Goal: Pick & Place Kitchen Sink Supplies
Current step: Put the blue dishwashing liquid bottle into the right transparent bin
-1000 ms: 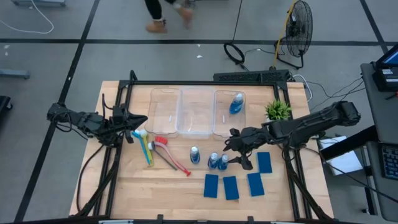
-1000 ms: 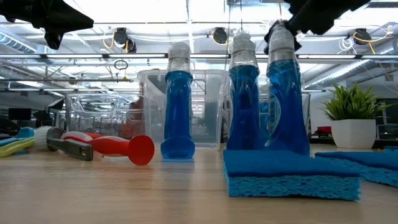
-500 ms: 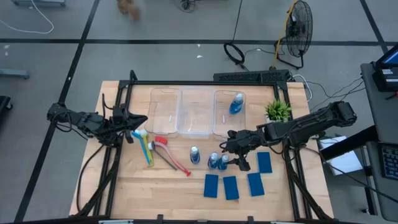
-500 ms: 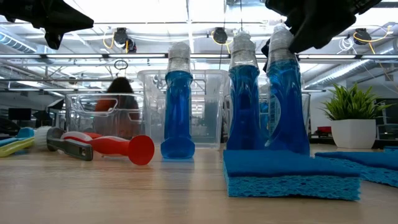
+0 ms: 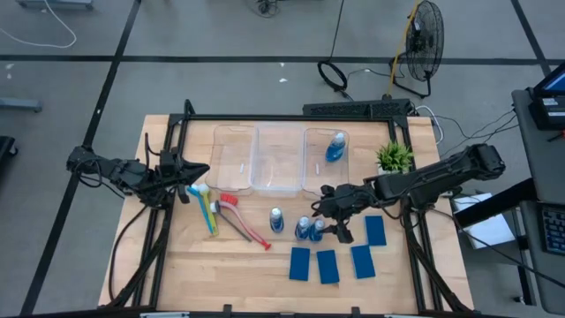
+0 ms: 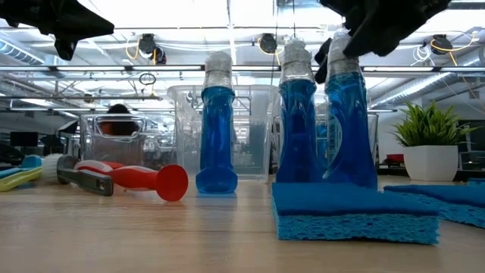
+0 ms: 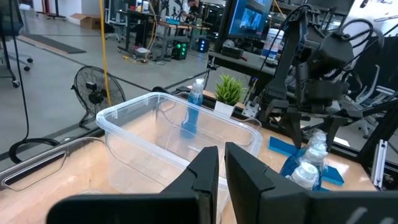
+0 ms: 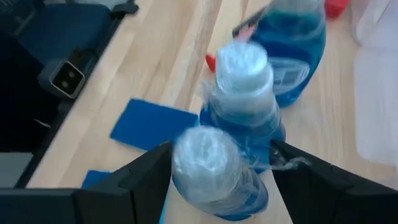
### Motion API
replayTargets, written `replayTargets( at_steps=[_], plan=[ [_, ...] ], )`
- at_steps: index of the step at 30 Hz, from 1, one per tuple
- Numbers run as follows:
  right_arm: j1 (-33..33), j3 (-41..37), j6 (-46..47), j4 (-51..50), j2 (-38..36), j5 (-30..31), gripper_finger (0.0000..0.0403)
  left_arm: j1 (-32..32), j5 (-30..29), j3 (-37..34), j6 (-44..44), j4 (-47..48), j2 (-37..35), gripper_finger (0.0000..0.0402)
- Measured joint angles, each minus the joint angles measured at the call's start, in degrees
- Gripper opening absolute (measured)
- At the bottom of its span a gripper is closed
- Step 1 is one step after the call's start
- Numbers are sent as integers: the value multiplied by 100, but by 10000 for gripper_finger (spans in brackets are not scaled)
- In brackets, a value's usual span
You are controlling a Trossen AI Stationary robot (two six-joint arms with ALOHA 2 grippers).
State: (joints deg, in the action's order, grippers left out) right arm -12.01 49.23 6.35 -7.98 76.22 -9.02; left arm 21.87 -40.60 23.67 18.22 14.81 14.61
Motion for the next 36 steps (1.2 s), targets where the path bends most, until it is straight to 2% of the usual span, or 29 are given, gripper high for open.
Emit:
replayTargets(
  at_steps=[6, 13, 22, 30, 36],
  plan=[
    [-7, 3, 42, 139, 305, -168, 226, 0, 0, 1, 1, -2, 0, 33],
    [-7, 7, 41, 308, 291, -304, 181, 1, 0, 1, 2, -2, 0, 33],
    [-8, 4, 62, 332, 273, -313, 170, 2, 0, -1, 2, 2, 0, 33],
    [-9, -9, 195, 212, -143, -329, 127, 2, 0, 1, -8, 12, 0, 33],
    [-11, -9, 204, 178, -616, -331, 124, 2, 0, -1, -13, 13, 0, 33]
  ],
)
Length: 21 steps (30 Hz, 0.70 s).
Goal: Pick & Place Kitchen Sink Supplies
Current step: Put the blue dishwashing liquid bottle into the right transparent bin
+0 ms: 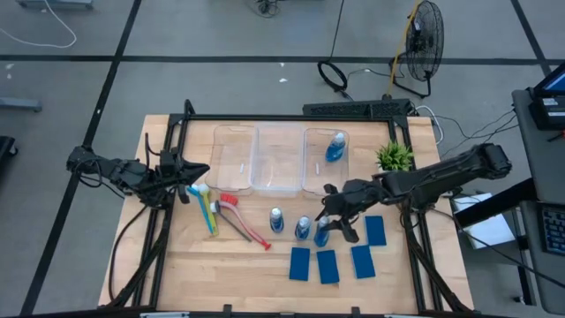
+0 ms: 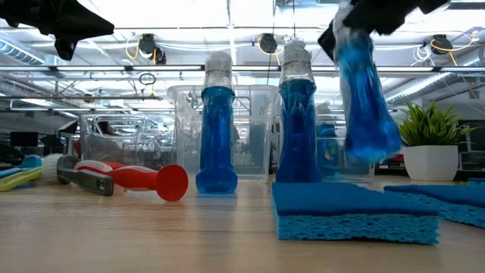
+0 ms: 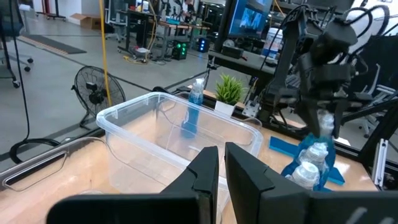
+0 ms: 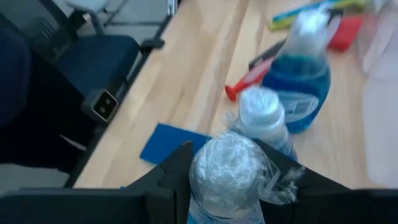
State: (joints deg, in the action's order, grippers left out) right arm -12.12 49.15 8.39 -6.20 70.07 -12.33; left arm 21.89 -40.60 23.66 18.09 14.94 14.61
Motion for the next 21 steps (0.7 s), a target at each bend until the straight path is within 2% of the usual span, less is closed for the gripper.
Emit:
replayTargets(
  at_steps=[10, 21],
  plan=[
    [15, 2, 165, 181, -1199, 60, 124, 0, 0, 2, 3, 4, 0, 33],
    [15, 2, 126, 168, -2609, 729, 124, -1, 0, 0, 7, 4, 0, 33]
  ],
)
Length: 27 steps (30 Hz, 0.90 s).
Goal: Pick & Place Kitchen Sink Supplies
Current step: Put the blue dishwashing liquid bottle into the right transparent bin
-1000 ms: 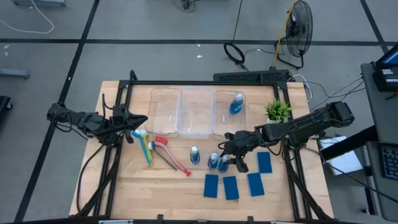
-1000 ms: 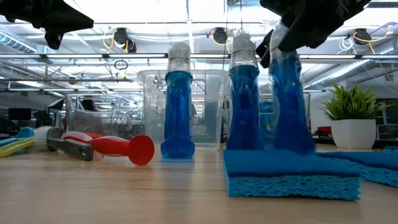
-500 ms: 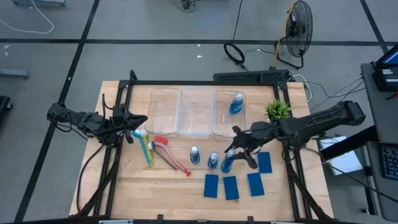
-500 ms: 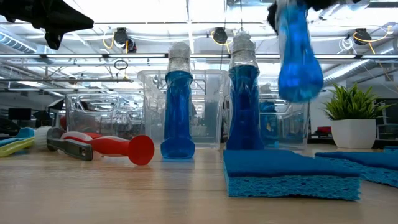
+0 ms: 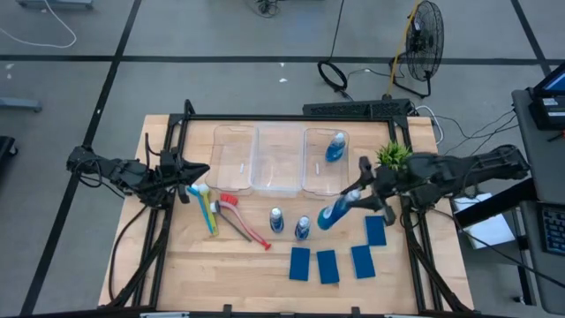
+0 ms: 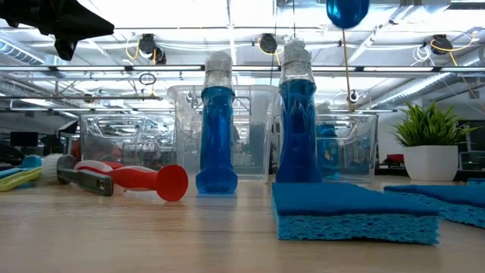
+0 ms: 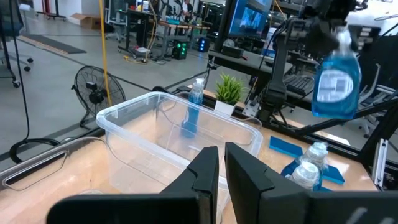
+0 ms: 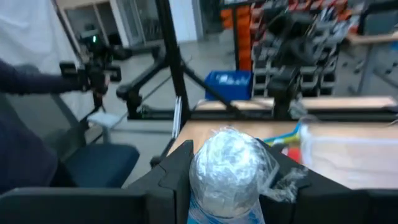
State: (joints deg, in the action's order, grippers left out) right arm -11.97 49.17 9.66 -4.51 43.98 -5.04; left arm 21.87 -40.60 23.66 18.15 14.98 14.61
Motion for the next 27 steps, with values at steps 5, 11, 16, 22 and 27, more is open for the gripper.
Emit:
replayTargets(
  at_steps=[5, 11, 16, 22, 27],
  plan=[
    [0, 4, -31, 2, -353, 247, 124, 0, 0, 2, 4, -2, 0, 33],
    [0, 4, -91, -9, -388, 246, 124, 1, 0, 1, 5, -2, 0, 33],
    [0, 4, -135, -9, -386, 352, 124, 0, 0, 2, 9, -2, 0, 33],
    [2, 4, -598, -84, -382, 1404, 124, 0, 0, 0, 7, -2, 0, 33],
    [2, 5, -1097, -137, -349, 2807, 124, 0, 0, 0, 8, -2, 0, 33]
  ],
)
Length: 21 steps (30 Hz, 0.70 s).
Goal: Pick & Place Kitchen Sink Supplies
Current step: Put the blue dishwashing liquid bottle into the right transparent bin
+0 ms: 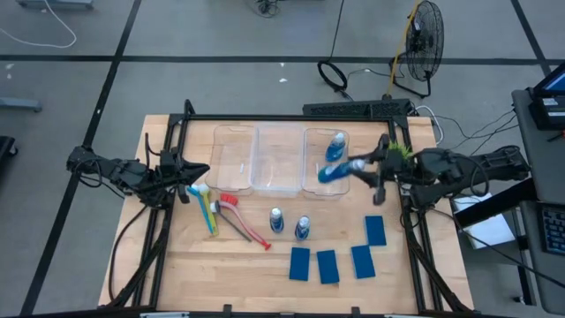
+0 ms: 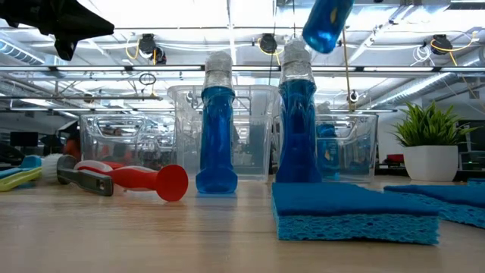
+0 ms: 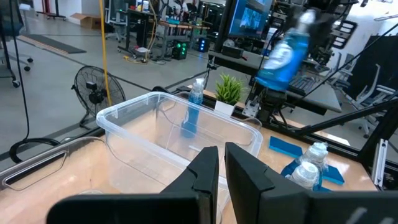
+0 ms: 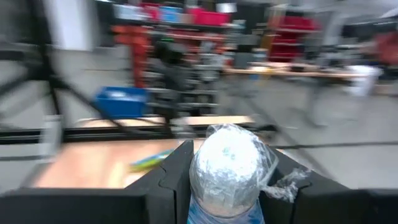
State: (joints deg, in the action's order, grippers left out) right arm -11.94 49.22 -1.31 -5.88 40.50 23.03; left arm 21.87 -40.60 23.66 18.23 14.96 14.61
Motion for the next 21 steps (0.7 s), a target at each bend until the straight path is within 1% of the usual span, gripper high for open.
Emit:
replayTargets(
  at_steps=[5, 10, 12, 21],
  plan=[
    [2, 1, -109, -40, 139, 1126, 124, 2, 0, 2, -1, 0, 0, 33],
    [2, 1, 56, -68, 342, 1795, 124, 2, 0, 2, -12, 0, 0, 33],
    [2, 1, 91, -88, 418, 1919, 124, 2, 0, 2, -11, 0, 0, 33],
    [91, 1, 376, -85, 509, 1914, 124, 2, 0, 2, -6, 0, 0, 33]
  ],
)
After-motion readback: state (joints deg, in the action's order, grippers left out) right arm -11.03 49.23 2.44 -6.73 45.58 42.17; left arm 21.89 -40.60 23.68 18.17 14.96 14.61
